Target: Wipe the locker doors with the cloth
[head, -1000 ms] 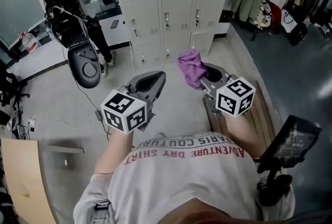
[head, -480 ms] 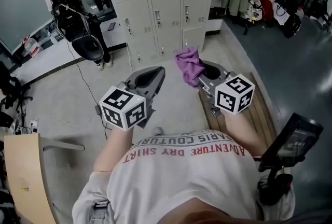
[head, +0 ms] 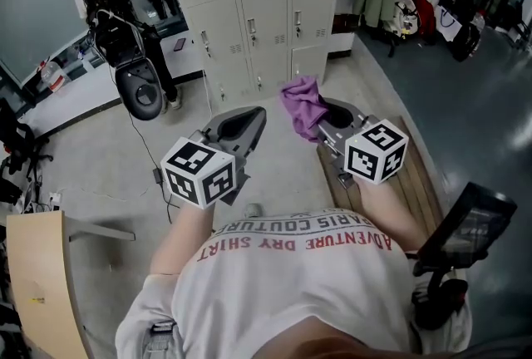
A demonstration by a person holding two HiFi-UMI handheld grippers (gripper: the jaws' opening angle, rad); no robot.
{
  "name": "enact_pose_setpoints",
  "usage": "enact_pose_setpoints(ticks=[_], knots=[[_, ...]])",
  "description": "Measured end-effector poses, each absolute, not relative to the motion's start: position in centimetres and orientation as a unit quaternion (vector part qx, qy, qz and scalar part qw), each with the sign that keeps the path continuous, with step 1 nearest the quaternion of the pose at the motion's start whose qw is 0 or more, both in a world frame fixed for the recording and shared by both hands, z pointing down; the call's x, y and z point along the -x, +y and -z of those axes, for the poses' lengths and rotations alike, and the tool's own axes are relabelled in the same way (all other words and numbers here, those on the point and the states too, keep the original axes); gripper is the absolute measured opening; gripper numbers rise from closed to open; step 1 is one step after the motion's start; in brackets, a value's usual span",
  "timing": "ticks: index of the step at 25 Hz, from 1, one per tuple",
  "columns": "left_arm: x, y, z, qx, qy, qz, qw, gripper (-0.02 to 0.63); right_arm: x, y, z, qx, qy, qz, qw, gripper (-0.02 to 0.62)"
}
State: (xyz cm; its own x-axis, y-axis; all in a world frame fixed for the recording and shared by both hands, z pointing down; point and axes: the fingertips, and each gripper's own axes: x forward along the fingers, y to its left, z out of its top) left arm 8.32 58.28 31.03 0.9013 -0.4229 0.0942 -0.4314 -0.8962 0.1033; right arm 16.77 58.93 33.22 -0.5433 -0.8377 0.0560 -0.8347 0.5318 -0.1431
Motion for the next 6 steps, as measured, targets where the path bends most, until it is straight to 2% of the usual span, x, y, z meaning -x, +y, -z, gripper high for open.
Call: enact_pose_setpoints(ticks=[6], knots=[[-8.27, 58.93, -30.14, -0.973, -0.22, -0.036, 0.061, 0.002, -16.72, 59.47, -32.25, 0.476, 0.876, 0.078, 0.009, 0.072]])
